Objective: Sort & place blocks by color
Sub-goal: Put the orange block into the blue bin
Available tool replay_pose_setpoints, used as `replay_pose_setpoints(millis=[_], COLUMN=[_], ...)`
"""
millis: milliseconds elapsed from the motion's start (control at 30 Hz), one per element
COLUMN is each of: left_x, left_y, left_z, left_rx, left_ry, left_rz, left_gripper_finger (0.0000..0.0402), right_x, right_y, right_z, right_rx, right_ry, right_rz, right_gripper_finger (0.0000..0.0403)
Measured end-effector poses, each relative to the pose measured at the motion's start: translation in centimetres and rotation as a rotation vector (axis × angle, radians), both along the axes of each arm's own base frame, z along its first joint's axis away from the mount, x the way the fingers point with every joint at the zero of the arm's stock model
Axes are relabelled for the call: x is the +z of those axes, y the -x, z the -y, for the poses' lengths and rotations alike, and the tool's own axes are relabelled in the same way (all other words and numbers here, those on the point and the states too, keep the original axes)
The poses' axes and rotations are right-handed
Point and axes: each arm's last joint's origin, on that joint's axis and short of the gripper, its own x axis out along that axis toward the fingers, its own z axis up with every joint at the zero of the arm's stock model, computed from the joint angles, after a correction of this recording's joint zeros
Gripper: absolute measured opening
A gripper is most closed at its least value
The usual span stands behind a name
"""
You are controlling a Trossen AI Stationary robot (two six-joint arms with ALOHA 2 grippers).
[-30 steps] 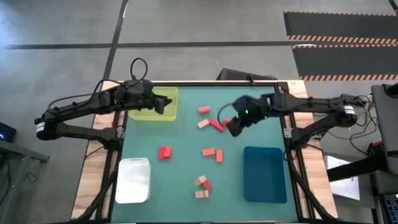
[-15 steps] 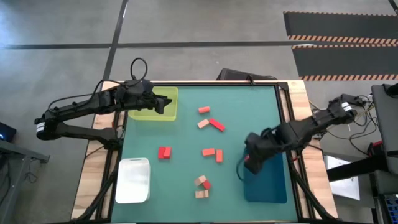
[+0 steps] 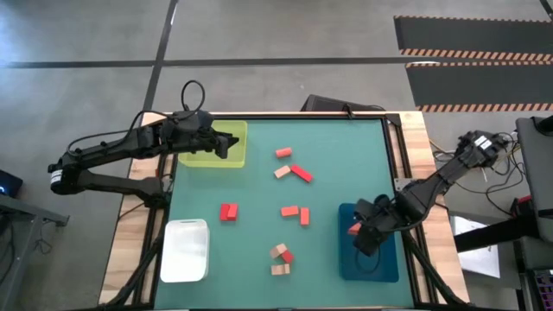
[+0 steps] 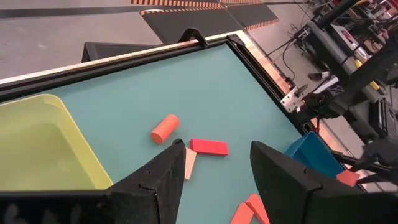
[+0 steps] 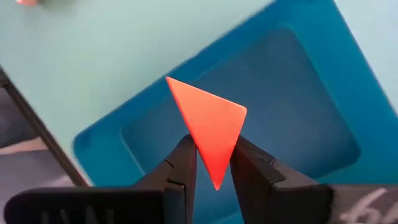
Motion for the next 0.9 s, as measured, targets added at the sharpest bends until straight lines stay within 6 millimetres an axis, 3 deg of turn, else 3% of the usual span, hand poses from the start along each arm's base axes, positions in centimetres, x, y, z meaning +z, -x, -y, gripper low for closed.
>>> replay_pose_setpoints(millis=[433, 900], left_x=[0.0, 0.0], left_y=[0.0, 0.0], left_z=[0.0, 0.0], left_rx=[0.0, 0.0], left_ry=[0.0, 0.0], left_rz=[-0.001, -0.001], left_gripper_finger=[0.0165, 0.0165], right_x=[-6.7, -9.1], right_y=[1.5, 1.9], right_z=[1.4, 1.7], right_rx=[-0.094, -0.115], right_ry=[0.075, 0.137], right_rz=[-0.007, -0.096], right_gripper_finger=[0.0072, 0.0073])
